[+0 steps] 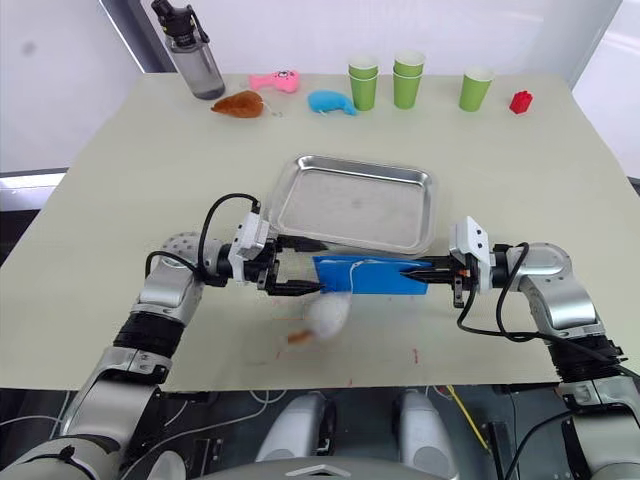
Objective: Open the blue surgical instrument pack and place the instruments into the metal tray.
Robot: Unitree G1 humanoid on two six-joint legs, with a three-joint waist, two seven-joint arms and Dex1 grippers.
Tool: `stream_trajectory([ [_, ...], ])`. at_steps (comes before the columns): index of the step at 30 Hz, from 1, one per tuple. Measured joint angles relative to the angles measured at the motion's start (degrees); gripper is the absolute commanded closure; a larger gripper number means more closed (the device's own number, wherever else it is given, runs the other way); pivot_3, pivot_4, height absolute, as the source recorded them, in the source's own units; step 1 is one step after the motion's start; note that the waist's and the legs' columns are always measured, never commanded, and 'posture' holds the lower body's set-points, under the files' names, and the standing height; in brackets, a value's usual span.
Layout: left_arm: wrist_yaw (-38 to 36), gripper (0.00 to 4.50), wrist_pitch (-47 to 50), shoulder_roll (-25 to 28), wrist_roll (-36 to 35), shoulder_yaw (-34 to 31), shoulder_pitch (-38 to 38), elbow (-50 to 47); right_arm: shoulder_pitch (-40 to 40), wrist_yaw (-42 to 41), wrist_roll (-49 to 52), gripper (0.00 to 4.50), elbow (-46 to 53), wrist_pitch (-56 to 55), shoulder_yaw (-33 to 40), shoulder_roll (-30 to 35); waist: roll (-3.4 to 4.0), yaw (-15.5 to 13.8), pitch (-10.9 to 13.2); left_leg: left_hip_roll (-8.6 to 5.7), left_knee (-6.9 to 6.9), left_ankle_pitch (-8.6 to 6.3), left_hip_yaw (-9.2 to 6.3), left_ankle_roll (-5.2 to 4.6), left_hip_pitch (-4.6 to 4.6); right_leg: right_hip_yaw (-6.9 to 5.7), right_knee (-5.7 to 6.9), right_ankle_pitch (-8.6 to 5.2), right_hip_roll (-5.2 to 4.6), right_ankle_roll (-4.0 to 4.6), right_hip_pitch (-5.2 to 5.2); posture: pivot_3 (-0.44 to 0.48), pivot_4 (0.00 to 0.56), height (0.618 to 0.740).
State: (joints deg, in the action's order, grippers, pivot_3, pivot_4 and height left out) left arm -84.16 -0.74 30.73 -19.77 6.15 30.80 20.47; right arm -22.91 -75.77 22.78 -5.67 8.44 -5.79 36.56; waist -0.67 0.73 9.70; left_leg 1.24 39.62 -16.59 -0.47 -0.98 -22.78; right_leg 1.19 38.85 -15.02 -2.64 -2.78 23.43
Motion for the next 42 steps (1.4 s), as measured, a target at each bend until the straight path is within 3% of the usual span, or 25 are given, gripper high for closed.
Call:
stream_trajectory([
  [3,0.5,0.03,0.4,0.7,-0.3,-1.1,-0.6,-0.8,0.0,0.0,0.0,4.50,0.1,0.0,0.0,0.0,0.00,0.0,0.0,0.01,0.00,0.00,0.00,0.00,0.00,0.00,0.00,0.00,0.00,0.00,0.00,0.000,0.150,0.734],
  [11,4.4,0.03,9.4,6.9,-9.3,-8.0,-15.6,-23.1,0.9,0.4,-0.1,4.50,0.7,-0.9,0.1,0.1,0.01,0.1,0.0,0.12,-0.02,0.00,0.04,0.00,0.01,0.07,0.00,0.00,-0.04,0.00,0.02,0.000,0.150,0.734],
  [17,7.3,0.03,11.7,6.8,-7.8,-3.2,-22.2,-32.8,1.0,0.9,-0.2,4.50,0.6,-1.2,0.1,0.0,0.01,-0.1,0.0,0.05,-0.02,0.01,0.04,0.01,0.08,0.08,0.04,0.01,-0.02,0.01,0.00,0.000,0.150,0.734],
  [25,14.9,0.03,11.9,2.8,1.0,4.9,-20.2,-31.5,1.1,1.1,-0.3,4.50,0.6,-1.2,0.0,-0.3,0.01,-0.1,0.0,0.03,-0.02,0.01,0.05,0.01,0.06,0.09,0.03,0.01,0.01,0.01,0.00,0.000,0.150,0.734],
  [29,15.1,1.24,12.8,2.7,1.9,7.4,-18.7,-31.1,1.1,1.2,-0.4,4.50,0.7,-1.2,0.0,-0.5,0.01,0.0,0.0,0.04,-0.02,0.01,0.04,0.00,0.07,0.09,0.04,0.01,0.02,0.01,0.00,0.000,0.150,0.734],
  [34,13.9,3.43,15.6,4.7,1.5,7.9,-18.5,-31.0,1.1,1.4,-0.5,4.50,0.7,-1.2,0.0,-0.5,0.01,0.0,0.0,0.04,-0.02,0.01,0.05,0.00,0.08,0.09,0.04,0.01,0.02,0.01,0.00,0.000,0.150,0.734],
  [37,13.2,4.44,16.1,4.9,0.6,7.8,-18.1,-30.5,1.1,1.5,-0.6,4.50,0.7,-1.3,0.0,-0.6,0.01,0.0,0.0,0.04,-0.02,0.01,0.05,0.00,0.09,0.09,0.05,0.01,0.02,0.01,0.00,0.000,0.150,0.734],
  [42,12.1,4.44,16.8,5.4,-1.7,6.6,-18.1,-29.6,1.1,1.5,-0.8,4.50,0.6,-1.7,0.0,-0.9,0.01,0.1,0.0,0.05,-0.02,0.01,0.05,0.00,0.09,0.09,0.05,0.01,0.03,0.02,0.00,0.000,0.150,0.734],
])
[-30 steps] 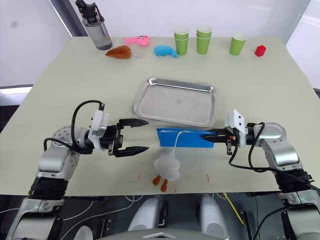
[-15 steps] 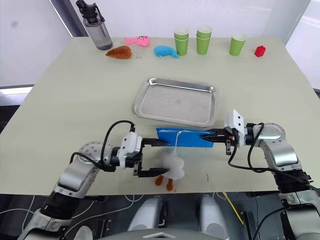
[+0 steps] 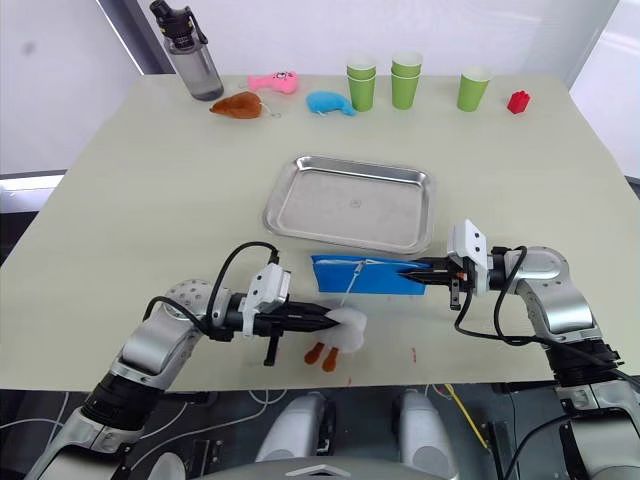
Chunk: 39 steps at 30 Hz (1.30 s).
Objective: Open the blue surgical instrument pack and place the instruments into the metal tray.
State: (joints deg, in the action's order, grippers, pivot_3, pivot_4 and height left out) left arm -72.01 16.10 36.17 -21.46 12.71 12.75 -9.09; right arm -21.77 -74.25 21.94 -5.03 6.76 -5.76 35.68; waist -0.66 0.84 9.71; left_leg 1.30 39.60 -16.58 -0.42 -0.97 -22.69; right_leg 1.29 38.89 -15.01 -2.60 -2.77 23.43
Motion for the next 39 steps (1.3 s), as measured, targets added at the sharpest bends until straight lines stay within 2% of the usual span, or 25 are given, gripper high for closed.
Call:
stream_trajectory([
  [9,-1.8,4.44,0.1,3.0,-5.0,-7.5,-0.2,0.5,0.0,-0.1,-0.1,4.50,-0.1,-0.3,0.0,-0.1,0.00,0.0,0.0,0.01,0.00,0.00,0.00,0.00,0.00,-0.01,0.00,0.00,0.00,0.00,0.00,0.000,0.150,0.734],
  [15,-2.7,4.44,-1.4,6.0,-5.6,-12.1,1.8,3.7,-0.3,-0.3,-0.2,4.50,-0.6,-0.6,0.0,-0.2,0.00,0.0,0.0,0.01,0.00,0.00,0.01,0.00,0.00,-0.01,0.00,0.00,0.01,0.00,0.00,0.000,0.150,0.734],
  [20,-4.0,4.44,-4.2,9.5,-5.0,-15.8,3.3,10.5,-1.0,-0.4,-0.4,4.50,-1.7,-0.7,0.0,-0.7,0.00,0.0,0.0,0.01,-0.02,0.00,0.02,0.00,-0.01,-0.01,-0.02,0.00,0.01,0.00,0.01,0.000,0.150,0.734],
  [39,-3.7,4.44,-10.7,11.2,-0.5,-16.7,2.5,19.3,-1.0,-0.5,-0.5,4.50,-1.5,-0.7,0.0,-1.1,0.00,0.0,0.0,0.02,-0.02,0.00,0.02,0.00,0.00,-0.01,0.00,0.00,0.02,0.00,0.02,0.000,0.150,0.734],
])
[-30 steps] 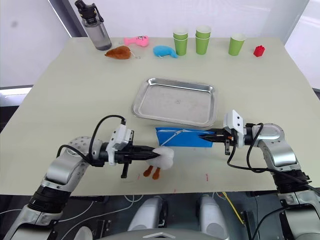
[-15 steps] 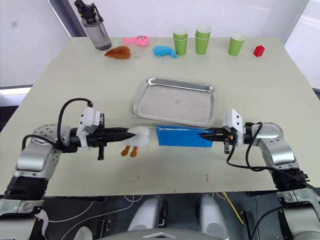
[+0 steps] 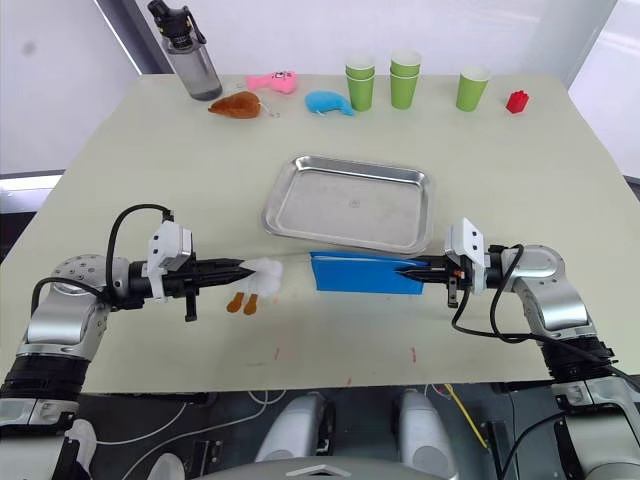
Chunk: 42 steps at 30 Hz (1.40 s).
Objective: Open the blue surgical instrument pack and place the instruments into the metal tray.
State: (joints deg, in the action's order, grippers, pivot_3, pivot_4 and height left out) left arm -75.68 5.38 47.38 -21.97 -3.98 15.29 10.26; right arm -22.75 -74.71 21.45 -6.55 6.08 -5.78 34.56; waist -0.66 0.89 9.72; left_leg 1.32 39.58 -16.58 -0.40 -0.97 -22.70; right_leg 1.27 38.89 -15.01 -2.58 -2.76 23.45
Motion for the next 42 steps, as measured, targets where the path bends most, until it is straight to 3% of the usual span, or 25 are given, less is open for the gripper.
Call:
stream_trajectory([
  [14,1.0,4.44,-1.4,-1.4,1.6,1.3,-2.3,0.4,0.5,1.0,0.8,4.50,1.2,2.2,0.0,-0.4,0.01,0.0,0.0,-0.01,0.00,0.00,0.01,0.00,0.02,0.01,0.01,0.00,-0.01,0.00,0.00,0.000,0.150,0.734],
  [24,0.8,4.44,-4.0,-1.7,1.6,1.6,-2.4,2.9,1.2,1.0,7.6,4.50,5.2,8.9,1.4,-1.2,0.05,-0.1,0.0,-0.02,0.00,0.00,0.02,0.00,0.02,0.01,0.01,0.00,-0.04,0.00,-0.01,0.000,0.150,0.734],
  [33,0.3,4.44,-4.8,-2.0,1.5,2.2,-2.5,4.0,0.8,7.8,17.4,4.50,8.8,17.8,6.2,-6.8,0.15,-0.1,-0.1,-0.02,-0.01,0.00,0.02,0.00,0.03,0.02,0.02,0.00,-0.04,0.00,-0.01,0.000,0.150,0.734],
  [42,-0.3,4.44,-5.3,-1.9,1.3,1.2,-2.3,5.0,0.2,5.3,11.0,4.50,9.8,12.2,5.3,-3.6,0.15,0.1,-0.1,-0.02,-0.04,0.00,0.04,0.00,0.05,0.02,0.00,0.00,-0.03,0.00,0.00,0.000,0.150,0.734],
])
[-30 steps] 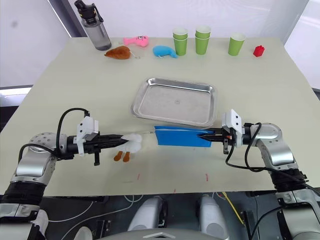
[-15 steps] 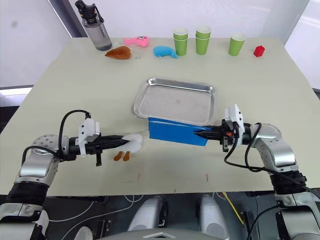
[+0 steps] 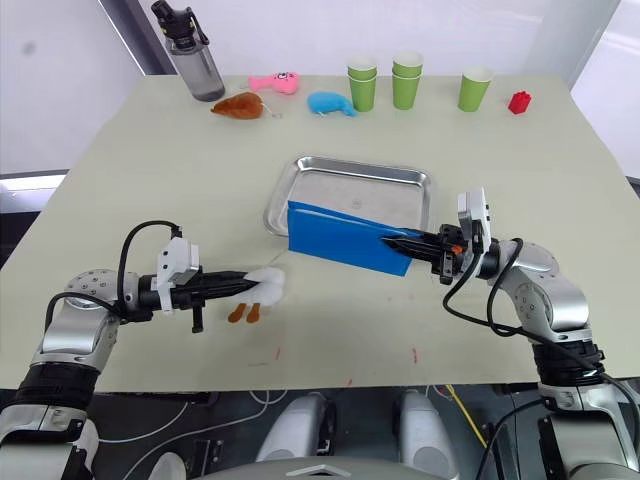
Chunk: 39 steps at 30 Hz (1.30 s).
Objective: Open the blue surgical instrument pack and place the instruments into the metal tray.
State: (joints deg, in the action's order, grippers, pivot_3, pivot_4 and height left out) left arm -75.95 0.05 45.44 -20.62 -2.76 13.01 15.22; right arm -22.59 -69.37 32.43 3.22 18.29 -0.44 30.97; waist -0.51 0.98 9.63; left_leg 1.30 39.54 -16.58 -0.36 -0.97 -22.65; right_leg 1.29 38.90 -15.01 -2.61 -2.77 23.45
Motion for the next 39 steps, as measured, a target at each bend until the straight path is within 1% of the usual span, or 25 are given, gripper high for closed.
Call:
stream_trajectory([
  [5,-1.3,4.44,0.1,2.0,-0.1,-0.5,-0.1,0.5,0.0,-2.1,-4.4,4.50,-1.1,-4.6,-2.5,0.5,0.01,0.4,0.0,0.04,-0.03,0.00,-0.01,0.00,0.03,0.01,0.03,0.00,0.06,0.01,0.01,0.000,0.150,0.734],
  [9,-4.4,4.44,-0.5,6.2,0.3,-0.6,0.9,2.2,0.0,-2.9,-8.3,4.50,-1.6,-8.5,-6.0,0.6,0.00,1.5,0.0,0.05,-0.07,0.00,0.04,0.00,0.02,0.06,0.01,0.00,0.07,0.01,0.04,0.000,0.150,0.734],
  [14,-5.5,4.44,-2.6,7.7,1.6,0.0,1.6,3.6,-1.2,-2.4,-9.8,4.50,-2.2,-9.6,-7.7,-0.3,0.00,1.4,0.0,0.05,-0.09,0.00,0.05,0.00,0.02,0.07,0.00,0.00,0.07,0.01,0.05,0.000,0.150,0.734],
  [15,-5.5,3.76,-2.9,8.2,2.2,0.1,1.9,3.9,-1.5,-2.3,-9.8,4.50,-2.1,-9.7,-7.7,-0.4,0.00,1.4,0.0,0.05,-0.09,0.00,0.05,0.00,0.02,0.06,0.00,0.00,0.07,0.01,0.05,0.000,0.150,0.734],
  [16,-5.5,3.42,-3.1,8.5,2.6,0.1,2.2,4.0,-1.5,-2.1,-9.8,4.50,-2.1,-9.7,-7.7,-0.5,0.00,1.4,0.0,0.05,-0.09,0.00,0.04,0.00,0.02,0.06,0.00,0.00,0.07,0.01,0.05,0.000,0.150,0.734],
  [18,-5.2,2.53,-3.0,9.4,3.2,0.0,2.5,4.8,-1.4,-1.9,-10.0,4.50,-2.1,-9.7,-7.8,-0.5,0.01,1.4,0.0,0.05,-0.09,0.00,0.04,0.00,0.02,0.06,0.00,0.00,0.07,0.01,0.05,0.000,0.150,0.734],
  [19,-5.1,2.20,-2.7,9.5,3.2,0.0,2.7,5.1,-1.3,-1.7,-10.1,4.50,-2.1,-9.7,-7.8,-0.5,0.01,1.3,0.0,0.04,-0.09,0.00,0.05,0.00,0.02,0.06,0.00,0.00,0.06,0.01,0.05,0.000,0.150,0.734],
  [20,-5.1,1.56,-2.6,9.5,3.2,0.0,2.6,5.3,-1.3,-1.6,-10.2,4.50,-2.1,-9.7,-7.8,-0.5,0.02,1.3,0.0,0.04,-0.09,0.00,0.05,0.00,0.01,0.06,-0.01,0.00,0.05,0.01,0.05,0.000,0.150,0.734],
  [22,-5.3,1.00,-1.1,9.5,2.9,-0.1,2.6,5.3,-1.1,-1.5,-10.2,4.50,-2.1,-9.7,-7.8,-0.5,0.01,1.1,0.0,0.03,-0.09,0.00,0.04,0.00,0.00,0.05,-0.01,0.00,0.04,0.01,0.05,0.000,0.150,0.734],
  [23,-5.5,0.40,-0.1,9.5,2.5,-0.1,2.7,5.2,-0.9,-1.5,-10.2,4.50,-2.1,-9.7,-7.8,-0.4,0.01,1.1,0.0,0.03,-0.09,0.00,0.03,0.00,-0.01,0.04,-0.01,0.00,0.04,0.01,0.05,0.000,0.150,0.734],
  [24,-6.0,0.16,2.1,9.5,1.6,-0.4,2.7,4.8,-0.7,-1.5,-10.3,4.50,-2.1,-9.7,-7.8,-0.4,0.01,1.1,0.0,0.03,-0.09,0.00,0.03,0.00,-0.02,0.04,-0.01,0.00,0.04,0.01,0.05,0.000,0.150,0.734],
  [25,-6.7,0.06,4.1,9.5,0.5,-0.9,2.8,4.0,-0.7,-1.6,-10.4,4.50,-2.1,-9.7,-7.8,-0.3,-0.01,1.1,0.0,0.03,-0.08,0.00,0.03,0.00,-0.03,0.03,-0.02,0.00,0.05,0.01,0.05,0.000,0.150,0.734],
  [29,-8.6,0.06,8.9,10.7,-2.5,-2.2,4.4,1.9,-0.7,-1.8,-10.4,4.50,-2.1,-9.7,-7.8,-0.3,-0.07,1.0,0.1,0.03,-0.08,0.00,-0.02,0.00,-0.06,-0.01,-0.03,-0.01,0.05,0.01,0.06,0.000,0.150,0.734],
  [30,-9.0,0.06,10.5,10.8,-4.0,-3.3,5.5,0.8,-0.7,-2.2,-10.4,4.50,-2.1,-9.7,-7.8,-0.1,-0.07,1.0,0.1,0.03,-0.08,0.00,-0.01,0.00,-0.07,-0.01,-0.04,-0.01,0.04,0.01,0.06,0.000,0.150,0.734],
  [34,-8.8,0.06,12.3,10.8,-5.1,-4.0,7.8,-0.7,-0.6,-2.7,-10.5,4.50,-2.2,-9.7,-7.8,-0.1,-0.08,1.0,0.1,0.02,-0.08,0.00,-0.02,0.00,-0.08,-0.01,-0.05,-0.01,0.04,0.01,0.06,0.000,0.150,0.734],
  [39,-7.0,0.06,13.7,8.2,-5.6,-3.8,11.5,-3.1,-0.6,-3.0,-11.1,4.50,-3.4,-9.8,-8.1,-0.1,-0.08,0.9,0.1,0.01,-0.07,0.00,0.00,0.00,-0.09,0.00,-0.04,0.00,0.04,0.00,0.05,0.000,0.150,0.734],
])
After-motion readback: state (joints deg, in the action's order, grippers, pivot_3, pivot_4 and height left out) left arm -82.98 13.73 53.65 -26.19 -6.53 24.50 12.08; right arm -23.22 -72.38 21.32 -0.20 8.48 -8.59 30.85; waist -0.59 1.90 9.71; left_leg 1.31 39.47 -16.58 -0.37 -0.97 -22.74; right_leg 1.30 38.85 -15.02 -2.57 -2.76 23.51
